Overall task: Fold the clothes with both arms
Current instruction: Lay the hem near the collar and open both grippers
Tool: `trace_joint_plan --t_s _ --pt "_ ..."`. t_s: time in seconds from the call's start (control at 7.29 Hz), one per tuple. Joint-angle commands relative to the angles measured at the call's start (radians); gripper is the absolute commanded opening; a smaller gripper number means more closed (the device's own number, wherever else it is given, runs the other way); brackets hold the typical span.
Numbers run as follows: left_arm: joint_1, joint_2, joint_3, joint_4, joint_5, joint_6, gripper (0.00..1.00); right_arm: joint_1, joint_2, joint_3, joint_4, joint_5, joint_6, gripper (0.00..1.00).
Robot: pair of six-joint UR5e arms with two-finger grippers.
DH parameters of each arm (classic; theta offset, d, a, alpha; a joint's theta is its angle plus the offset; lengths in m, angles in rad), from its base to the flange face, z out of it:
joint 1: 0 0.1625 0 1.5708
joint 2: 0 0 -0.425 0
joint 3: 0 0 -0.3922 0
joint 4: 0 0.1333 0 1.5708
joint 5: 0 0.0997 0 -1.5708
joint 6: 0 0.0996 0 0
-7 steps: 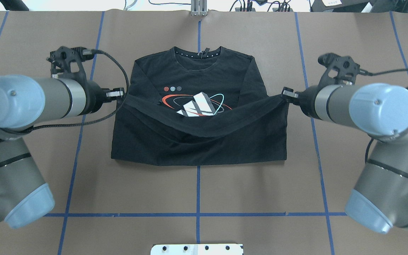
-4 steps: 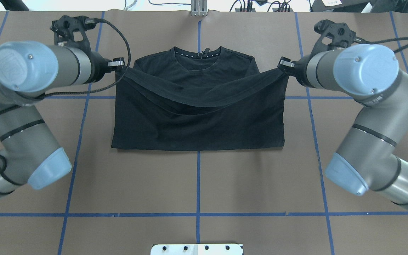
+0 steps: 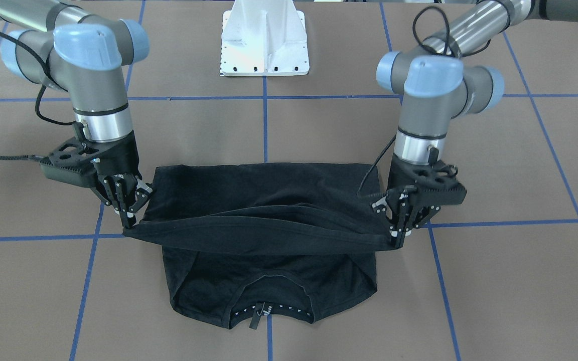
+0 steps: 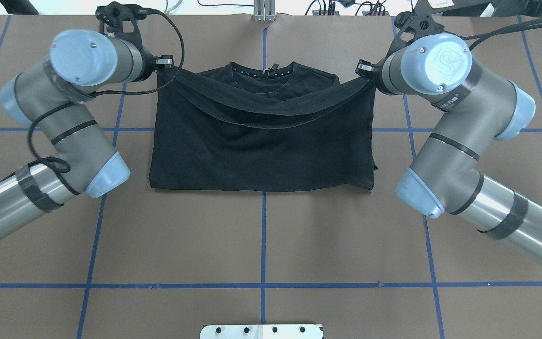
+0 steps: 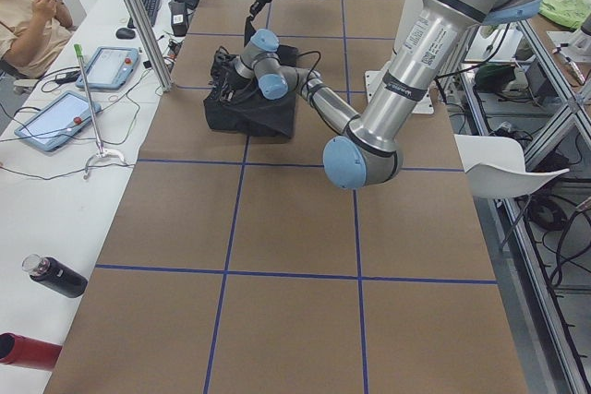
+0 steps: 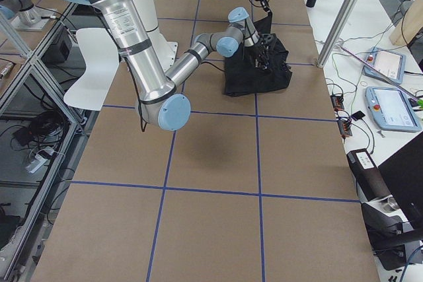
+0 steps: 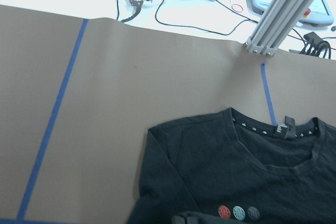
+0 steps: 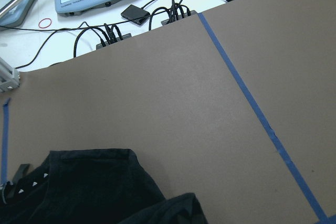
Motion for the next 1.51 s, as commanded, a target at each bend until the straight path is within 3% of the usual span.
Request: trace_joint_plan --t_s 0.0,1.37 --pt "0.000 -0.047 0.164 -0.068 0.002 0.084 0.00 0.000 0.058 -0.135 0.006 0.001 -0.006 0.00" --pt "-0.024 -0.047 0.175 -0.089 -0.001 0.151 0.00 0.028 0.087 -0.209 0.040 0.003 -0.045 0.00"
